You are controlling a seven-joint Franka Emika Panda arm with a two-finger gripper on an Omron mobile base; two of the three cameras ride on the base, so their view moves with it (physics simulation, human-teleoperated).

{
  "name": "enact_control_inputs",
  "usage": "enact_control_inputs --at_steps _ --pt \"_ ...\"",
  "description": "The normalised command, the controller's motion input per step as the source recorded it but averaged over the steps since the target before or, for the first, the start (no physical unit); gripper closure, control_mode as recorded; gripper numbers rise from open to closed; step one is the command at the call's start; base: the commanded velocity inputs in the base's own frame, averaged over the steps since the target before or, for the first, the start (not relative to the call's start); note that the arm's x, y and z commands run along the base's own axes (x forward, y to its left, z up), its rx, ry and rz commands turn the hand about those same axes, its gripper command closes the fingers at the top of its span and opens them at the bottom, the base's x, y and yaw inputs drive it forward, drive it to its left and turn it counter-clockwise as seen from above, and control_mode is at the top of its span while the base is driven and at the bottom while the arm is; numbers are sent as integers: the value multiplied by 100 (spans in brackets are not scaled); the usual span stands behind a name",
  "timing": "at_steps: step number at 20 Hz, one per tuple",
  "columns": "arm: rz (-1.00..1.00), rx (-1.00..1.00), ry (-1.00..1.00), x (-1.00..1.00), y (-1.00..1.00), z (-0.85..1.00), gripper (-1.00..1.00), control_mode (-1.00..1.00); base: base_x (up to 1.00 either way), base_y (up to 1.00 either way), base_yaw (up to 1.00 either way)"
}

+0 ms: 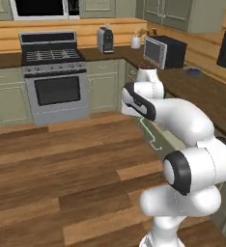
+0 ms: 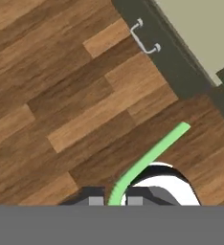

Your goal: Take a straw from the drawer in front and place it inside the glass cup on the dining counter.

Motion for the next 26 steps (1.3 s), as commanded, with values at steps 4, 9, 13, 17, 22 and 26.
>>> enact_control_inputs --at_steps 4,9,13,17,22,26 --pt "0 0 0 0 0 0 100 100 0 89 76" --pt "0 0 0 0 0 0 100 100 63 88 52" --pt "0 0 0 0 0 0 100 100 100 53 26" --pt "0 0 0 0 0 0 100 100 100 13 14" --pt "0 0 0 0 0 0 100 100 100 0 17" --pt "0 0 0 0 0 0 100 100 100 0 25"
